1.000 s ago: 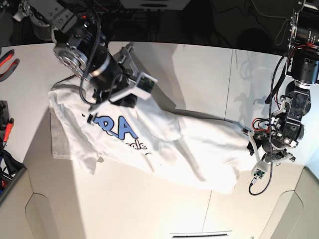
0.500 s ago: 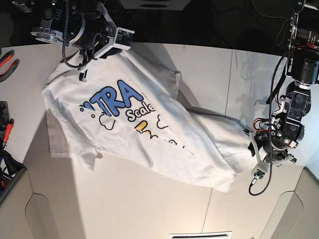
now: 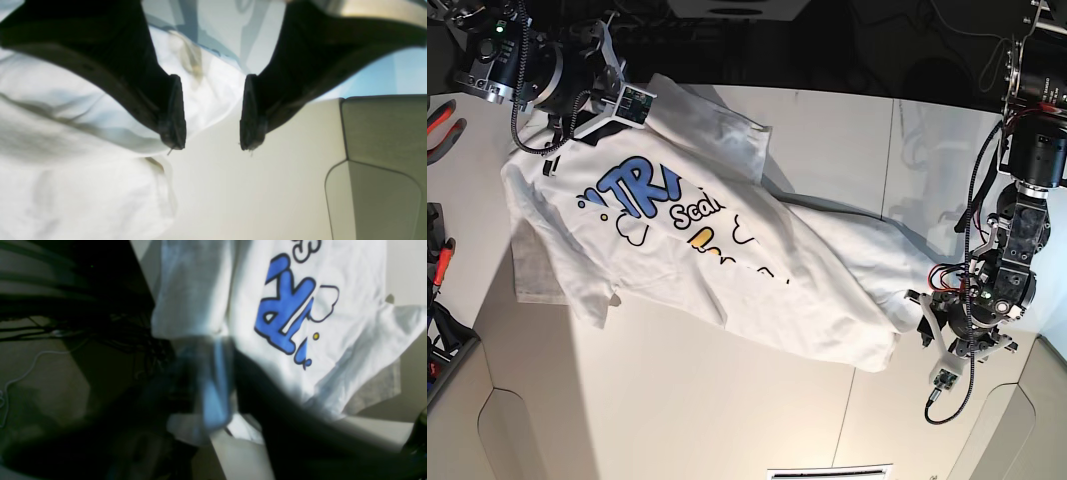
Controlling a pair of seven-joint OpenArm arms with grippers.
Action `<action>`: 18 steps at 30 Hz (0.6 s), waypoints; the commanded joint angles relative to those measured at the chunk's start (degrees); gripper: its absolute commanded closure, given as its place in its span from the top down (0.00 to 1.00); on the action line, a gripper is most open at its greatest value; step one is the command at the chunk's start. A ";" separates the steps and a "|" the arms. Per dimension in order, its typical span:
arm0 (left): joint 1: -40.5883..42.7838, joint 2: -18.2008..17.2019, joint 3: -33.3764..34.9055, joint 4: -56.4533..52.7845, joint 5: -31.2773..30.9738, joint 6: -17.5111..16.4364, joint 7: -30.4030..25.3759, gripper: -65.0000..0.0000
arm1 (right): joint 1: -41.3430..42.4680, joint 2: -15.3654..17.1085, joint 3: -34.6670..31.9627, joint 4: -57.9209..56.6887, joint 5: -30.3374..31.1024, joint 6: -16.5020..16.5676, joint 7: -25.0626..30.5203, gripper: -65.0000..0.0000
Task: Layout the t-shirt on the table in an organized manner, then fold the t-shirt properly
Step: 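Pull the shirt edge down onto the table with the right gripper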
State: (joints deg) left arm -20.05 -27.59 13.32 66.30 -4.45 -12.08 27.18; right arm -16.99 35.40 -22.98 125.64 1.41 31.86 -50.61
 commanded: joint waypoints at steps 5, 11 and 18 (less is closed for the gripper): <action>-1.86 -0.66 -0.39 0.87 0.17 0.33 -0.79 0.46 | 0.35 0.59 0.37 1.40 -1.86 -0.92 1.20 0.41; -2.01 0.35 -0.39 0.87 -3.45 -5.33 -0.79 0.43 | 4.15 -1.53 3.30 1.33 -12.35 -14.32 3.28 0.16; -6.36 7.04 -0.37 0.68 -3.48 -6.62 -0.74 0.00 | 11.91 -10.14 10.47 -5.75 -10.71 -22.67 6.69 0.00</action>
State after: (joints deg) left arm -24.47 -19.88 13.37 66.28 -7.81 -19.14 27.70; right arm -5.67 24.75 -12.91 118.96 -8.67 9.74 -44.69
